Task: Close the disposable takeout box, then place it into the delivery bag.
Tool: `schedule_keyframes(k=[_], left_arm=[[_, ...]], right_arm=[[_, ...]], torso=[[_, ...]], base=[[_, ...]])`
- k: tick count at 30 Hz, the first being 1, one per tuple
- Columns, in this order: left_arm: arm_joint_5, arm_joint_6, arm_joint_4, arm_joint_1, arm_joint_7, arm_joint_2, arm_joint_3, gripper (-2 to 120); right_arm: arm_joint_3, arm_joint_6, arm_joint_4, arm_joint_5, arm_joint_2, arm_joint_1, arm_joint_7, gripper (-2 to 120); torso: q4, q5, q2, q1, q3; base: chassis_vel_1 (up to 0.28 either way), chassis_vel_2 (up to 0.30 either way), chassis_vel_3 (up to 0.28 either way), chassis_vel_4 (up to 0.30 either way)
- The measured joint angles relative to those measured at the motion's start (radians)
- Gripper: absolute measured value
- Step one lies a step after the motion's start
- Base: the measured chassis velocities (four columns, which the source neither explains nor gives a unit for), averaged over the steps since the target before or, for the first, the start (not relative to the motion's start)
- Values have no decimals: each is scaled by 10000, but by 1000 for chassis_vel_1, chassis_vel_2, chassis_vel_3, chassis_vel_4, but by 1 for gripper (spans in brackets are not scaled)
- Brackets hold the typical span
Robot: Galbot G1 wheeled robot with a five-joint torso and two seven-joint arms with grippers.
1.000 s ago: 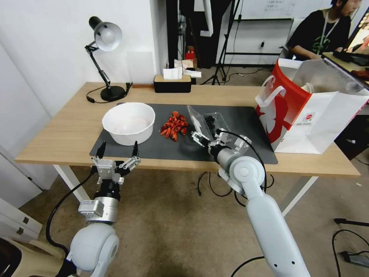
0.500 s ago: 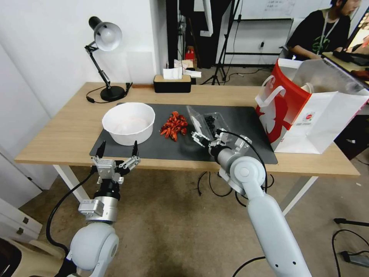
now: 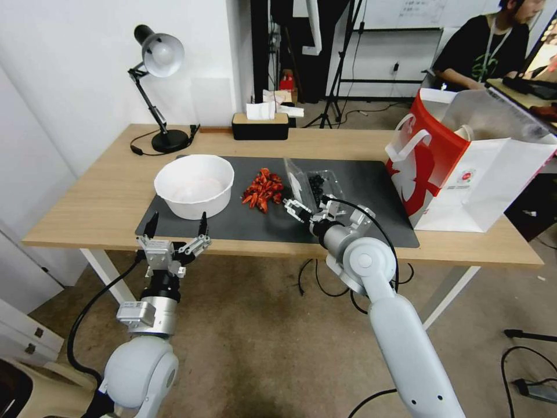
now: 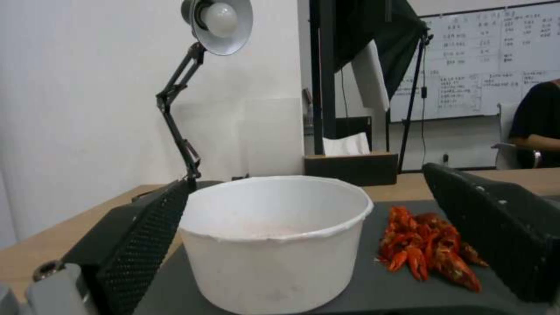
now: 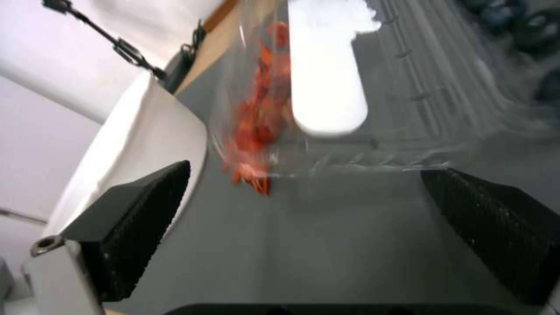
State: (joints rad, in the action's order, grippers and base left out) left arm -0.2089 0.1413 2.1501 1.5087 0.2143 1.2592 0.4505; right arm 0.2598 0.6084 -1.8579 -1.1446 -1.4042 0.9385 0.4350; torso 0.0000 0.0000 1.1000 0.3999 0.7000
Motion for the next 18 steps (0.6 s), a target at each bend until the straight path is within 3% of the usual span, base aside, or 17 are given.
schedule_keyframes(k=[7,12,16,17,18], left_arm=[[4,-43,14,-56,10,7,-80,100],[14,-68,18,-91,19,12,-131,100],[14,-74,22,-102,21,20,-175,100],[14,-76,31,-117,21,25,-213,100],[14,-76,31,-117,21,25,-213,100]], right_arm=[[53,359,-728,-172,603,374,205,100],[286,558,-1969,-269,1315,1107,222,100],[617,488,-2839,296,1742,1848,-246,100],[1024,152,-3376,1185,2050,2467,-960,100],[1024,152,-3376,1185,2050,2467,-960,100]], torso=[[-1,1,0,0,0],[-1,1,0,1,-1],[1,2,0,0,0],[-1,1,0,1,-1],[-1,1,0,1,-1]], base=[[0,0,0,0],[0,0,0,0],[0,0,0,0],[0,0,0,0],[0,0,0,0]])
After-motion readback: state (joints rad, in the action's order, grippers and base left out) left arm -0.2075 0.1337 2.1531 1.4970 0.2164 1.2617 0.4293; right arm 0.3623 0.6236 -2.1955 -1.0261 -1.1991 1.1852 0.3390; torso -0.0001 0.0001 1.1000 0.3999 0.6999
